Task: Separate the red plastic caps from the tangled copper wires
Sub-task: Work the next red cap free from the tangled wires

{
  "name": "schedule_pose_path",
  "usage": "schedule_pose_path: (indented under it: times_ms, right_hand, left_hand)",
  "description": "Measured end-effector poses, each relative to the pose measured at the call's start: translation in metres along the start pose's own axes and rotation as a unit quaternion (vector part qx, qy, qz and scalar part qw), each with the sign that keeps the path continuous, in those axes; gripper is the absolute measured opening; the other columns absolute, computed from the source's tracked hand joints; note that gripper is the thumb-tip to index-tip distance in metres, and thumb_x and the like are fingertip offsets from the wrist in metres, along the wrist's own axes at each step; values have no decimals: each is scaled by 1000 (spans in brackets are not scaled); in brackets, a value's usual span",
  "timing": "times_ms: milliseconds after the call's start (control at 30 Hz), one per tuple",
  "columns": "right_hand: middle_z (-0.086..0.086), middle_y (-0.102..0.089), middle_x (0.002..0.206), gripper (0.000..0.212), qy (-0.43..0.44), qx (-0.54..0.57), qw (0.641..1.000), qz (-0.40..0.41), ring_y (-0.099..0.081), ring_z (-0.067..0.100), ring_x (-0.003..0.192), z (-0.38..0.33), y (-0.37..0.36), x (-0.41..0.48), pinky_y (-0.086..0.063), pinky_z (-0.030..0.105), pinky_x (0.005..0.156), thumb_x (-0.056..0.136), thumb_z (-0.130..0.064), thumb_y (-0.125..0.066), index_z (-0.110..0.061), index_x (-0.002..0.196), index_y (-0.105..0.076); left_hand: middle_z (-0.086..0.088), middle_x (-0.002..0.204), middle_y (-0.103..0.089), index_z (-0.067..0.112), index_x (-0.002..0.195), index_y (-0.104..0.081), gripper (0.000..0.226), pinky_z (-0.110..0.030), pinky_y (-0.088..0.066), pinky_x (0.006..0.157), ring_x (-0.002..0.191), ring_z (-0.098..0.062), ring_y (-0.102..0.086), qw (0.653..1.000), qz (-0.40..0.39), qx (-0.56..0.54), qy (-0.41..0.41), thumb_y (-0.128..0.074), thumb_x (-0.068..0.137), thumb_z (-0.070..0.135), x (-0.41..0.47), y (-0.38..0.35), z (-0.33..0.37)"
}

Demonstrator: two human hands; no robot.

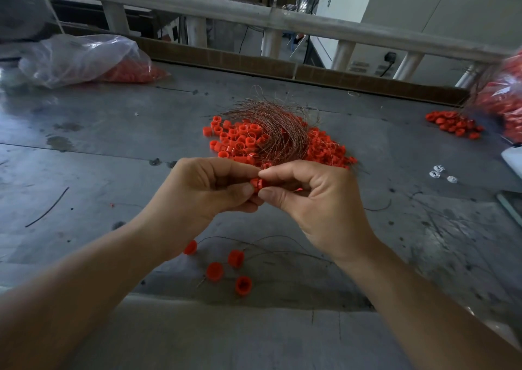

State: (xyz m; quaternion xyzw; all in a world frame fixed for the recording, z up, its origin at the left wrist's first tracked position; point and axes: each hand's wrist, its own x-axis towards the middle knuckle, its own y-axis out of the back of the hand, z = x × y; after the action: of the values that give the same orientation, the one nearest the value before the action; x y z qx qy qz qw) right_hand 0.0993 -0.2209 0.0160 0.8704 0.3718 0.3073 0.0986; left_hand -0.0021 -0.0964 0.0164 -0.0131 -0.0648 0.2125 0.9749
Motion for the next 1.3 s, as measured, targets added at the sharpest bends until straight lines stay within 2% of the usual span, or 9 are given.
schedule_pose_path:
  times_ms: [100, 333, 467, 633, 800, 1100, 1300]
  right_hand:
    - [-18, -62, 80, 24, 14, -27, 999, 11, -65, -2, 79, 1, -2, -1, -48, 8, 69, 68, -7, -75, -13, 91, -71]
    - [-9, -64, 82, 22, 60, -52, 996, 26, -65, 4, 81, 2, -2, -3, -51, 11, 70, 68, -7, -75, -3, 89, -72]
    - [0, -68, 79, 20, 102, -79, 991, 40, -64, 8, 81, 2, -3, -4, -53, 13, 67, 67, -9, -73, 0, 84, -72]
    - [7, -69, 74, 18, 131, -97, 986, 27, -63, 10, 75, 2, -2, -3, -52, 13, 67, 64, -8, -74, 1, 80, -71]
    - [10, -69, 70, 18, 143, -136, 980, 0, -65, 15, 64, 4, -1, -5, -52, 25, 60, 65, -11, -74, 2, 77, -72]
    - [8, -70, 73, 20, 149, -92, 985, 7, -64, 10, 74, 3, 3, -3, -51, 12, 65, 63, -9, -75, 1, 79, -72]
    - [8, -70, 71, 18, 166, -120, 979, -6, -63, 10, 72, 3, 2, -3, -52, 16, 64, 63, -10, -76, 1, 76, -71]
  left_hand:
    - [-6, 73, -73, 13, 83, -68, 24, -15, -53, 60, 64, -14, -70, 1000, 1, 17, -8, -61, 60, 9, -1, 0, -1]
    - [-6, 74, -73, 20, 80, -72, 22, -16, -53, 60, 65, -17, -70, 999, -7, 36, -26, -63, 61, 12, -3, 2, -3]
    - [-9, 74, -73, 20, 75, -76, 20, -17, -53, 59, 67, -18, -70, 1000, -22, -9, 8, -63, 60, 14, -3, 0, -3]
    - [-12, 71, -72, 17, 73, -75, 20, -17, -53, 57, 64, -17, -70, 999, -28, -18, 20, -62, 59, 10, -5, 3, 1]
    - [-6, 68, -72, 25, 72, -76, 24, -13, -52, 57, 61, -11, -69, 999, -44, 24, 17, -62, 58, 10, -7, 0, 4]
    - [-11, 69, -71, 16, 76, -76, 25, -18, -53, 57, 63, -16, -69, 997, -42, -38, 46, -61, 58, 8, -6, 2, 2]
    - [-12, 70, -72, 15, 75, -76, 23, -17, -53, 56, 63, -15, -69, 997, -60, -18, 41, -62, 58, 9, -7, 3, 2]
